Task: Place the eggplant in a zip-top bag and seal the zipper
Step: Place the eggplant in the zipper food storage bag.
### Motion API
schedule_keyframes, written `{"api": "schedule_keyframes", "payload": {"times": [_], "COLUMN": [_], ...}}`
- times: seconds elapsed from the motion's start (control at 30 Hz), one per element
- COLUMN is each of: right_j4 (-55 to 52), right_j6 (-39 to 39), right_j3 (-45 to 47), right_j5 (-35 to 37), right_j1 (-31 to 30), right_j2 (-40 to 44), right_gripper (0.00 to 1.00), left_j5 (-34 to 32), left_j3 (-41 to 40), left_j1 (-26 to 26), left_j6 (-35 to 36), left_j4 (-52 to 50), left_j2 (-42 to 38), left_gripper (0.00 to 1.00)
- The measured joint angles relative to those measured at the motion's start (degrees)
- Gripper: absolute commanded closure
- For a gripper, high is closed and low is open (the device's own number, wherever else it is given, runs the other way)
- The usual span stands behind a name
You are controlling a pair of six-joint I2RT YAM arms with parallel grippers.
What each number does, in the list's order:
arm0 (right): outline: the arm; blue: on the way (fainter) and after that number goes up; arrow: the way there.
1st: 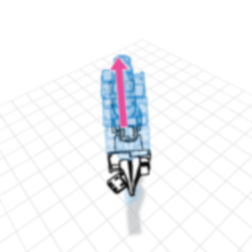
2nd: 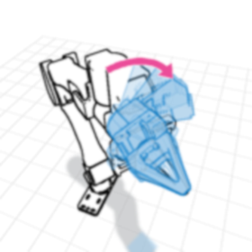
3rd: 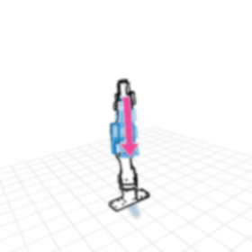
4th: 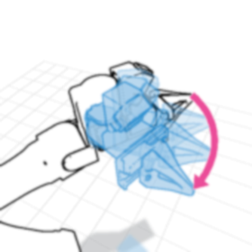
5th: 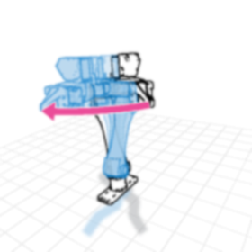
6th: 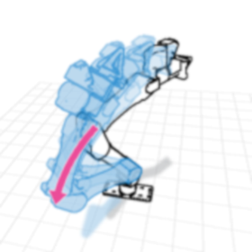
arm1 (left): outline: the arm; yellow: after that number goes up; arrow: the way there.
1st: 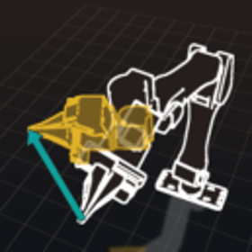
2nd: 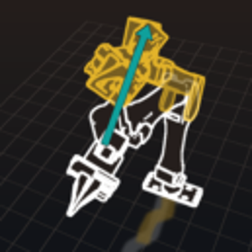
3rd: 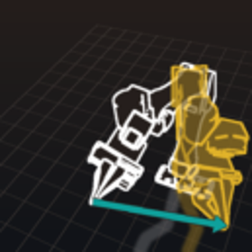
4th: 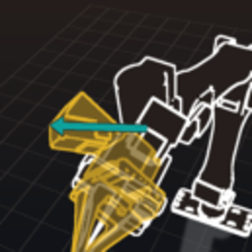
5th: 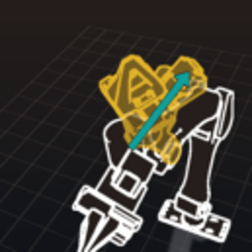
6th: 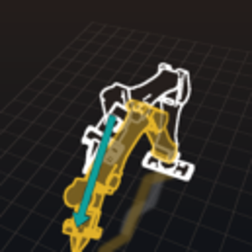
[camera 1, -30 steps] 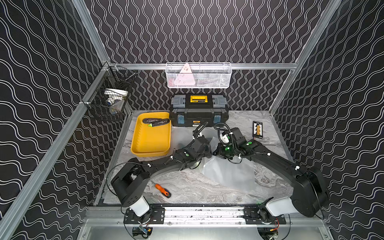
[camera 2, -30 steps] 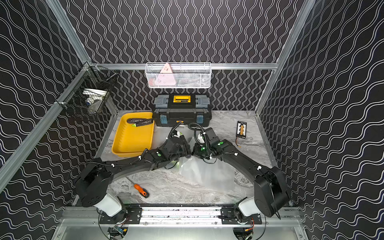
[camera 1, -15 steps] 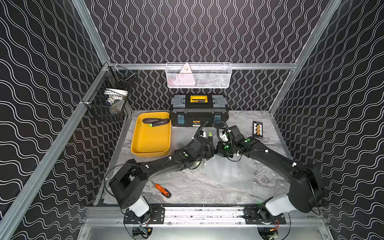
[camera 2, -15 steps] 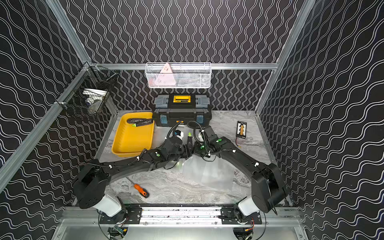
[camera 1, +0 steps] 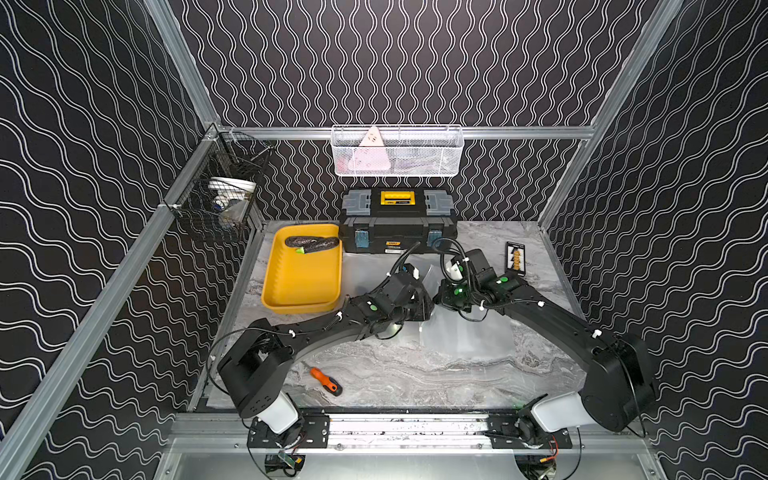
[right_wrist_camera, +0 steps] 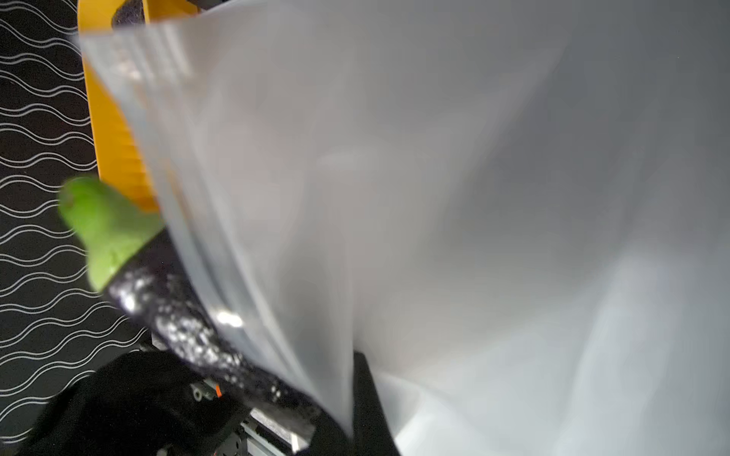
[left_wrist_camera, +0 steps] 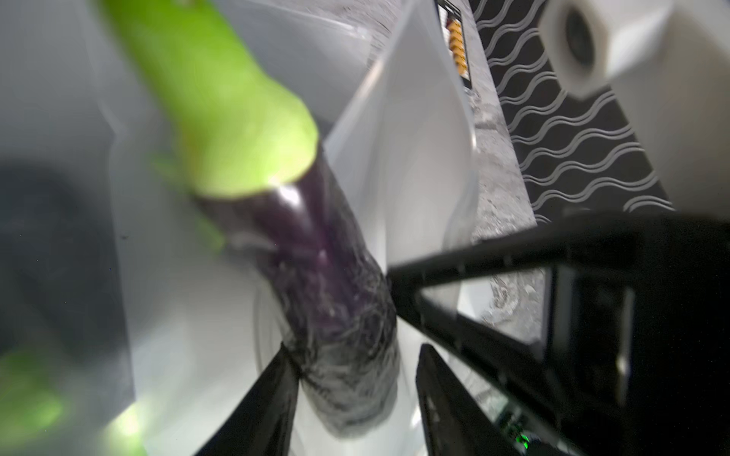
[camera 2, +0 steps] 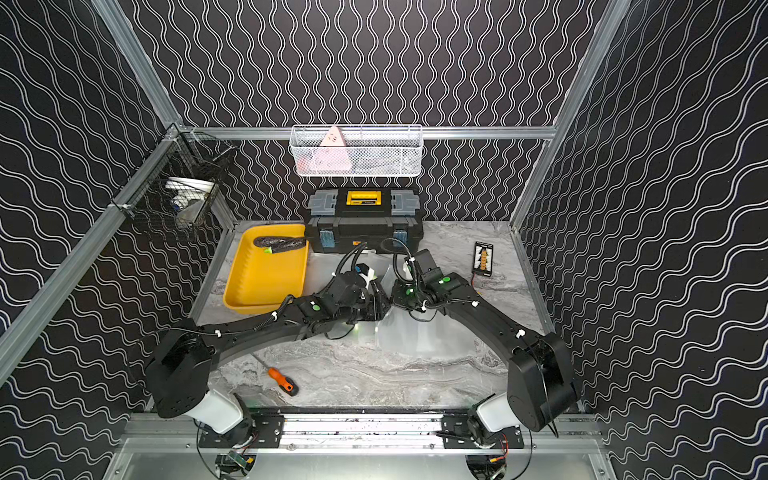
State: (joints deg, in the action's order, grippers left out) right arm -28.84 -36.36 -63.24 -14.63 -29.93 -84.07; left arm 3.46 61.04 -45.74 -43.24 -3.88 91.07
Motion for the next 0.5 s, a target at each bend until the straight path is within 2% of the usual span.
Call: {"api": "schedule_keyframes", "payload": {"times": [0.1,0.27,0.5], "right_j4": [0.26,0.92,1.88], "right_j6": [1.09,1.9,2.51], "right_j3": [-0.63,-0.74,-0.09], "right_j5": [-0.07,-1.7,-2.97], "right_j1": [0.04,0.02,-0.35], "right_j2": [0.04,0.07,0.68], "right_gripper": [0.95,0.97,0.98], "left_j5": [0.81,1.73,4.42], "left_j3": [0.0,0.37,1.36], "left_j1": [-0.04,-0.02,2.29], "left_j6": [1.4,3.65,4.37], "left_j4": [-0.48,-2.1,-2.21], "left_j2": [-0.68,-0.96,0.0], "left_gripper": [0.46,0.33,0.29]}}
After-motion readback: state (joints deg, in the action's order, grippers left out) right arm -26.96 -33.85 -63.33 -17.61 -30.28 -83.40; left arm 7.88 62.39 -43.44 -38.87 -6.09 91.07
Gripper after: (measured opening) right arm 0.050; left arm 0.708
